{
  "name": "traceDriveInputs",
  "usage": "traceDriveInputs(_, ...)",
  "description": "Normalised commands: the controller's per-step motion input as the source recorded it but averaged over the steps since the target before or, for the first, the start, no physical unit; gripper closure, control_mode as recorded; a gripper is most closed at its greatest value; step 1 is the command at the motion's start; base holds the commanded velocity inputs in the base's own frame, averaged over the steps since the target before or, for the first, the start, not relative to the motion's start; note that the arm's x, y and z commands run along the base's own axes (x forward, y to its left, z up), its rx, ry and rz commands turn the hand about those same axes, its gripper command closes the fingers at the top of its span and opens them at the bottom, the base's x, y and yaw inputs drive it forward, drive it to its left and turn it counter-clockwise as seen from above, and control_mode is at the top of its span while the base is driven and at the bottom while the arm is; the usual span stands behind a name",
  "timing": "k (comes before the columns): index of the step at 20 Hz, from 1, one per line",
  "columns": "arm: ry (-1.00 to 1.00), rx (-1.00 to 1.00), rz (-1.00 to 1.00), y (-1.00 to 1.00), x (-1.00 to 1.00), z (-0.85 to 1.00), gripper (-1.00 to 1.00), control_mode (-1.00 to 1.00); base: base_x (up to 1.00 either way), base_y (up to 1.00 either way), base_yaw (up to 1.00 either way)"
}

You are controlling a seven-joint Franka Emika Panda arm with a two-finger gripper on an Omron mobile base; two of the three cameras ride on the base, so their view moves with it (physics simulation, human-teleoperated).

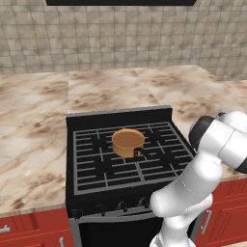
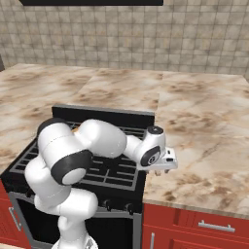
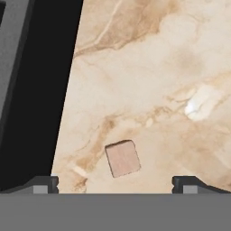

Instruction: Pick up the sugar cube(s) and place them in the saucepan with hot chocolate.

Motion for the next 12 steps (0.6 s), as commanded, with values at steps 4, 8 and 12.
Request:
traceDriveInputs(4, 0.0, 0.0, 0.01, 0.0, 0.06, -0.27, -1.0, -1.0, 0.0, 0.0, 0.0)
traceDriveInputs(8, 0.03, 0.0, 0.02, 0.0, 0.11, -0.18, -1.0, -1.0, 0.0, 0.0, 0.0)
traceDriveInputs(12, 0.0, 0.0, 0.01, -0.01, 0.11, -0.19, -1.0, -1.0, 0.0, 0.0, 0.0)
